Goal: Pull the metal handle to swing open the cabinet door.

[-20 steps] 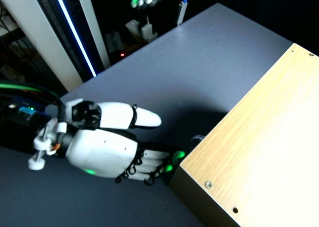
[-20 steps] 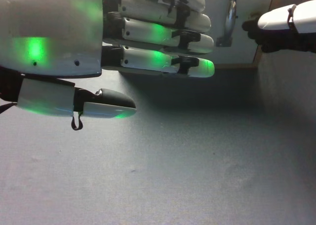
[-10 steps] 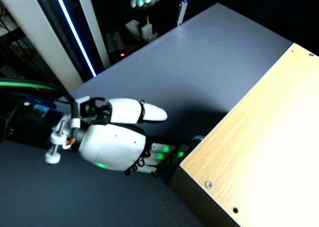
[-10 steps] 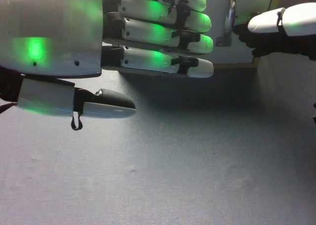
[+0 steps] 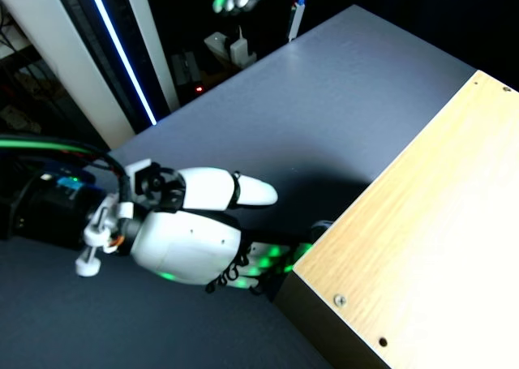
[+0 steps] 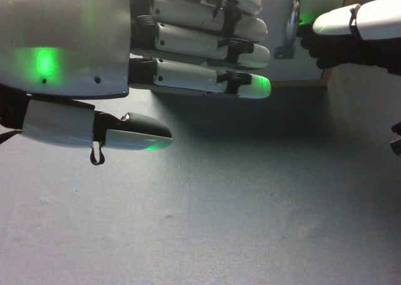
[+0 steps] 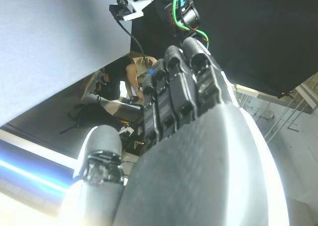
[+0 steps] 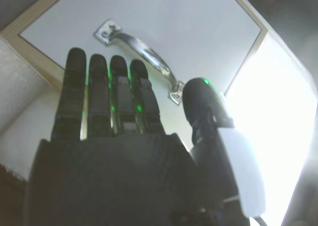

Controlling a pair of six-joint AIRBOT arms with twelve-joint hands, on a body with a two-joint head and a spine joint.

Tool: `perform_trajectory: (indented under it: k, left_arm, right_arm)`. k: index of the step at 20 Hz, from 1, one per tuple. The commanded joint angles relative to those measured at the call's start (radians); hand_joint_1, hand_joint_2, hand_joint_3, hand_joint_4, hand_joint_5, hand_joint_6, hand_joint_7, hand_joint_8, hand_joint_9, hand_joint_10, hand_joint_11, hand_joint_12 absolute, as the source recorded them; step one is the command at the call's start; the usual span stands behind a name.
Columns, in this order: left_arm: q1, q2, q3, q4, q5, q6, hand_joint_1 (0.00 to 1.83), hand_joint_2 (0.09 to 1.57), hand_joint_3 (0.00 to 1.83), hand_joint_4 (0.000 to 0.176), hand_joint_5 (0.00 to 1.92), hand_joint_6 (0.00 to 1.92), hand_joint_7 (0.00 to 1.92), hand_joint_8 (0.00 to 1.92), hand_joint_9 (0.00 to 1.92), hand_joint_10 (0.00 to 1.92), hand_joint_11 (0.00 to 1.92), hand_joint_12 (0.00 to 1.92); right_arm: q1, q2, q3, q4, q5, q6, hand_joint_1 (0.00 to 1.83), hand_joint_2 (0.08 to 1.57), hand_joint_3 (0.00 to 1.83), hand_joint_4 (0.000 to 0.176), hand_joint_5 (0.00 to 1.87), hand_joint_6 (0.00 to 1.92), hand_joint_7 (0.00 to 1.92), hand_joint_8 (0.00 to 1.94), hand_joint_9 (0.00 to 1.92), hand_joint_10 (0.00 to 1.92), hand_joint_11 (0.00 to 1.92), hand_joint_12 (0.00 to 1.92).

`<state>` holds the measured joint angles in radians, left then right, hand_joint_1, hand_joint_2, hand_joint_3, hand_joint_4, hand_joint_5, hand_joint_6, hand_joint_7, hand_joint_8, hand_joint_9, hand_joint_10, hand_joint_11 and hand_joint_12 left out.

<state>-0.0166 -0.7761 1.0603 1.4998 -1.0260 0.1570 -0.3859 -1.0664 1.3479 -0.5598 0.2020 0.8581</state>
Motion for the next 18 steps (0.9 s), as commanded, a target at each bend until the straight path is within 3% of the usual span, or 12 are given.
perform_trajectory:
  k: [1, 18]
  left_arm:
    - [-0.011, 0.008, 0.001, -0.100, -0.025, 0.008, 0.00, 1.57, 0.04, 0.000, 0.29, 0.00, 0.30, 0.00, 0.28, 0.00, 0.00, 0.64]
    - [-0.011, 0.008, 0.001, -0.100, -0.025, 0.008, 0.00, 1.57, 0.04, 0.000, 0.30, 0.00, 0.31, 0.00, 0.29, 0.00, 0.00, 0.67]
  right_arm:
    - [0.009, 0.000, -0.002, 0.029, 0.098, 0.005, 0.00, 1.57, 0.09, 0.000, 0.23, 0.00, 0.22, 0.00, 0.19, 0.00, 0.00, 0.63]
    - [-0.042, 0.011, -0.064, 0.029, 0.166, 0.005, 0.00, 1.57, 0.08, 0.000, 0.24, 0.00, 0.22, 0.00, 0.19, 0.00, 0.00, 0.60]
